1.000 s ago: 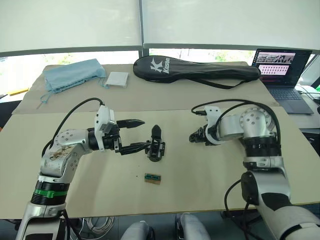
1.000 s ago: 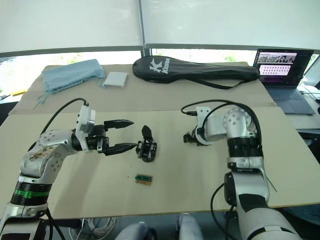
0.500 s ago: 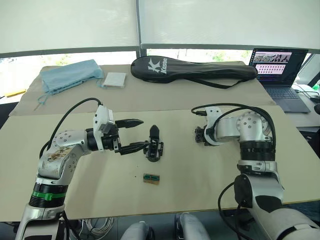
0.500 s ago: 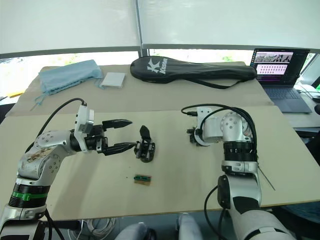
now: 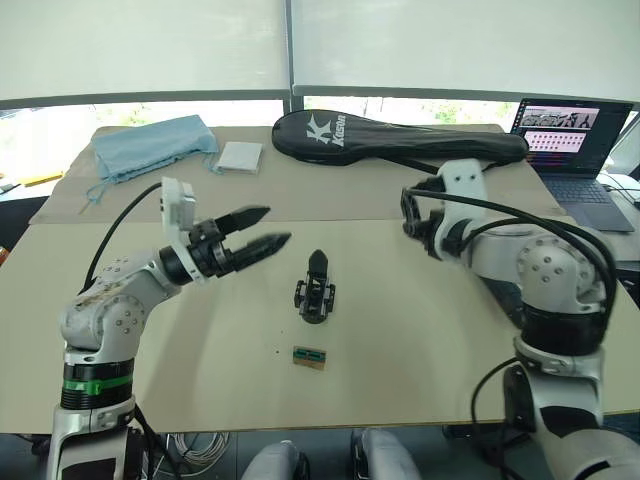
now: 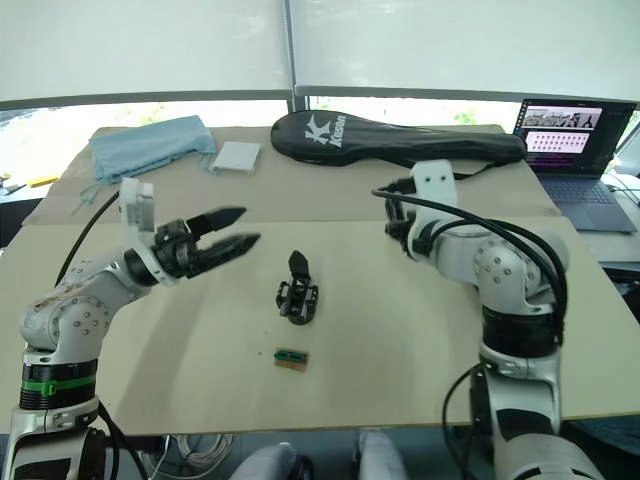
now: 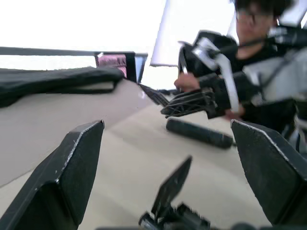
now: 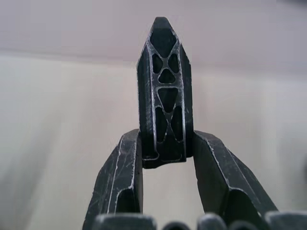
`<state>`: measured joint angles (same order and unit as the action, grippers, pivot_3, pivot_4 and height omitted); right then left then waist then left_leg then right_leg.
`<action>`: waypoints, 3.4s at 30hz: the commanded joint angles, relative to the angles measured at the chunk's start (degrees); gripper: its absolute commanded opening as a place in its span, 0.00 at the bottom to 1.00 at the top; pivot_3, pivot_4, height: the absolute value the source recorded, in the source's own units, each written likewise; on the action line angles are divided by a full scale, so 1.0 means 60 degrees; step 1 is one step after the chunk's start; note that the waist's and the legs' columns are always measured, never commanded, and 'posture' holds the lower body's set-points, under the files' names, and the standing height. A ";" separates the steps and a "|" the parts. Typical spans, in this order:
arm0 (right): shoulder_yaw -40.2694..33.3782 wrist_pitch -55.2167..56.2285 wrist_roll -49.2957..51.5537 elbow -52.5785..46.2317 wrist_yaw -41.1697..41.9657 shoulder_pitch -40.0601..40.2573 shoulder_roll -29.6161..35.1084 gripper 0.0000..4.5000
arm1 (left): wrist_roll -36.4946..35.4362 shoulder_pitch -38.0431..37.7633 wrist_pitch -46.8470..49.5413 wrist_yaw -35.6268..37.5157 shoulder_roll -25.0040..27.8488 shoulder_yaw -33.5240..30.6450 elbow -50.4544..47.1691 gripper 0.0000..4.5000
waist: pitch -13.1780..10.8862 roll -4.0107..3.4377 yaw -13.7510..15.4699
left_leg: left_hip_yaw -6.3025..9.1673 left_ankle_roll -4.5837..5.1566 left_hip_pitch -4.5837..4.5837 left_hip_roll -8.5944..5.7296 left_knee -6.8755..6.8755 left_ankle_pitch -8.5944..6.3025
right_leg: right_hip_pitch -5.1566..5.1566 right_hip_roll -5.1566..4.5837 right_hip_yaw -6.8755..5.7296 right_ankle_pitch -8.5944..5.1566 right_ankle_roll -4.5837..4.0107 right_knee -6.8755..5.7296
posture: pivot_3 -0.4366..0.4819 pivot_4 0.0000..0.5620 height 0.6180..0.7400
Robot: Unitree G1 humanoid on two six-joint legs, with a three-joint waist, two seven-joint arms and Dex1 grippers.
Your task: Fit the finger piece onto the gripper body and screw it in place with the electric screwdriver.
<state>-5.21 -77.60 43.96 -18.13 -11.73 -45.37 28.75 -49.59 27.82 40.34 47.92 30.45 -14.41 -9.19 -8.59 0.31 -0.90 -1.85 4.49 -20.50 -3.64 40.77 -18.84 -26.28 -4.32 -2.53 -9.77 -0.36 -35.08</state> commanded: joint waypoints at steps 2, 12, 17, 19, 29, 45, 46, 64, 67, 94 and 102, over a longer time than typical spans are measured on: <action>0.1264 0.3374 -0.1847 -0.1990 0.1934 0.0780 0.1140 0.24 | -0.1260 0.0684 0.0652 -0.1677 -0.0833 -0.0556 -0.0293 1.00 | -0.0002 0.0005 0.0057 | -0.0001 -0.0001 0.0004 -0.0002 0.0003 0.0000 | 0.0004 -0.0001 0.0001 -0.0001 0.0003 0.0007 | 0.48 0.27 1.00; 0.2981 0.6943 -0.4671 -0.2670 0.3850 0.1759 0.1339 0.24 | -0.1936 0.1566 0.0752 -0.3366 -0.2768 -0.0099 -0.0102 1.00 | -0.0007 0.0013 0.0036 | -0.0006 -0.0029 0.0040 -0.0020 0.0007 0.0013 | 0.0019 -0.0002 0.0006 -0.0004 0.0013 0.0003 | 0.48 0.27 1.00; 0.3434 0.7582 -0.5532 -0.2805 0.4496 0.1905 0.1210 0.24 | -0.2174 0.1600 0.0752 -0.3848 -0.3193 -0.0107 0.0073 1.00 | -0.0008 0.0013 0.0036 | -0.0006 -0.0041 0.0045 -0.0019 0.0006 0.0020 | 0.0021 0.0000 0.0003 -0.0004 0.0011 0.0002 | 0.48 0.27 1.00; 0.3433 0.7638 -0.5744 -0.2809 0.4639 0.1944 0.1125 0.24 | -0.2338 0.1546 0.0766 -0.3982 -0.3292 -0.0154 0.0014 1.00 | -0.0008 0.0014 0.0039 | -0.0005 -0.0044 0.0044 -0.0019 0.0006 0.0021 | 0.0021 0.0000 0.0003 -0.0004 0.0011 0.0003 | 0.48 0.27 1.00; 0.3464 0.7378 -0.6254 -0.2964 0.5086 0.2065 0.0351 0.24 | -0.2164 0.1435 0.0227 -0.4038 -0.3870 0.0048 0.0031 0.88 | -0.0008 0.0014 0.0041 | -0.0006 -0.0046 0.0046 -0.0023 0.0008 0.0022 | 0.0025 0.0000 -0.0008 -0.0004 0.0011 0.0002 | 0.48 0.27 1.00; 0.2931 0.7684 -0.6471 -0.3052 0.5914 0.2150 -0.0070 0.54 | -0.2622 0.1464 -0.0223 -0.3988 -0.4203 -0.0247 0.0254 0.00 | -0.0008 0.0014 0.0052 | -0.0005 -0.0058 0.0048 -0.0027 0.0007 0.0028 | 0.0024 0.0000 -0.0047 -0.0003 0.0010 -0.0002 | 0.48 0.27 1.00; 0.2862 0.7882 -0.6473 -0.3087 0.6105 0.2179 0.0057 0.64 | -0.2718 0.1522 -0.0229 -0.3997 -0.4225 -0.0321 0.0314 0.00 | -0.0008 0.0014 0.0056 | -0.0003 -0.0057 0.0048 -0.0027 0.0008 0.0028 | 0.0025 -0.0001 -0.0049 -0.0003 0.0010 0.0000 | 0.48 0.27 1.00; -0.1029 0.1769 0.4469 -0.2517 0.8299 0.1987 0.2607 0.99 | -0.1470 0.3003 0.2290 0.3060 0.0126 0.2198 0.2335 0.00 | -0.0016 0.0019 0.0057 | 0.0008 -0.0052 0.0045 -0.0022 0.0004 0.0027 | 0.0033 -0.0024 -0.0018 -0.0001 0.0001 0.0008 | 0.48 0.27 1.00; -0.0427 0.0717 0.5840 -0.1730 0.7016 0.1221 0.2621 0.99 | -0.1476 0.3154 0.2820 0.3860 0.0250 0.2798 0.1989 0.00 | -0.0019 0.0024 0.0028 | 0.0008 -0.0051 0.0044 -0.0008 0.0004 0.0026 | 0.0030 -0.0028 -0.0005 0.0003 -0.0016 0.0012 | 0.48 0.27 1.00; 0.2234 0.1655 1.0472 -0.0806 0.1446 0.0647 0.2535 0.99 | -0.0570 0.2772 0.3074 0.3857 -0.0160 0.3248 0.1363 0.00 | -0.0020 0.0026 0.0200 | 0.0003 0.0008 -0.0003 0.0013 0.0020 -0.0001 | 0.0006 -0.0028 -0.0004 -0.0003 -0.0028 0.0017 | 0.48 0.27 1.00; 0.2411 0.1732 1.0513 -0.0822 0.1490 0.0666 0.2706 0.99 | -0.0401 0.2722 0.2961 0.3854 -0.0187 0.3264 0.1318 0.00 | -0.0020 0.0026 0.0244 | 0.0004 0.0020 -0.0014 0.0019 0.0027 -0.0007 | 0.0005 -0.0027 -0.0010 -0.0003 -0.0027 0.0021 | 0.48 0.27 1.00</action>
<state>10.16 -68.69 105.48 -22.23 -3.09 -40.25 44.27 -51.76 44.19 58.94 70.84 29.60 6.43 0.60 -8.71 0.46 0.57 -1.83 4.62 -20.59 -3.52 40.94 -18.88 -26.25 -4.48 -2.59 -9.78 -0.52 -34.95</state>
